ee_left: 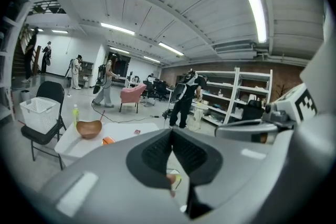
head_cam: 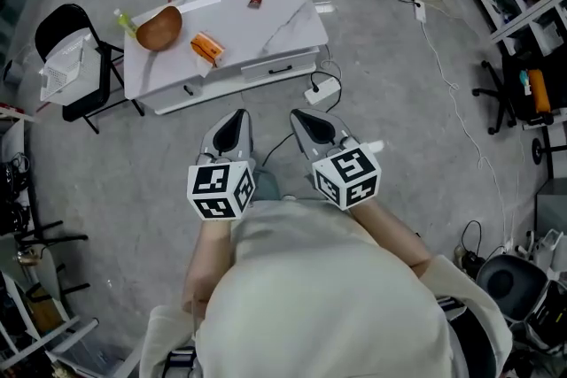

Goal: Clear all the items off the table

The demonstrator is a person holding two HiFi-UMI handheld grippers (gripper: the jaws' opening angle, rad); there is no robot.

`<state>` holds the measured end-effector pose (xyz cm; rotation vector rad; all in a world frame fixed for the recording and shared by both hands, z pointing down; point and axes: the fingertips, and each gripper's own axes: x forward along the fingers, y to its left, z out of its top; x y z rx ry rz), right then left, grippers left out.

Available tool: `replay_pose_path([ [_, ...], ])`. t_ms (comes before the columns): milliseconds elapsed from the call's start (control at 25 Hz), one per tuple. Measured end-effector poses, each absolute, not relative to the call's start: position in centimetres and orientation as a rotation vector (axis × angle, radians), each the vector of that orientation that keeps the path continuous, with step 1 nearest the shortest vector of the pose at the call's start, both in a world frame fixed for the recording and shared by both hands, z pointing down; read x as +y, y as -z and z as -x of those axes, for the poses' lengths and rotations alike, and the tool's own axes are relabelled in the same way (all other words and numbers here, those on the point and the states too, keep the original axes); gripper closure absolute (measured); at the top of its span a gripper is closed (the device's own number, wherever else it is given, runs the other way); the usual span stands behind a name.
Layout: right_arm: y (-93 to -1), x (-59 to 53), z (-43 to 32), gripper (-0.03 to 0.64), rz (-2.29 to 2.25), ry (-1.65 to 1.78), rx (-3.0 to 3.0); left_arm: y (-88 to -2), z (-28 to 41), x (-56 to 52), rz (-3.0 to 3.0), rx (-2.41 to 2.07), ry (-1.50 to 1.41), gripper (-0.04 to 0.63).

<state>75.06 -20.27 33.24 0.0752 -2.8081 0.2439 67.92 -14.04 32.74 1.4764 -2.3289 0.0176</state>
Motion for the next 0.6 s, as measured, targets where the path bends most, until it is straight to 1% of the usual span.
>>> replay_pose_path([
  [600, -32.4, -24.6, -62.3, 0.618, -0.144, -0.27, -2.812, -32.9, -55.0, -17.1, -1.497, -2.256, -0.013, 0.586],
])
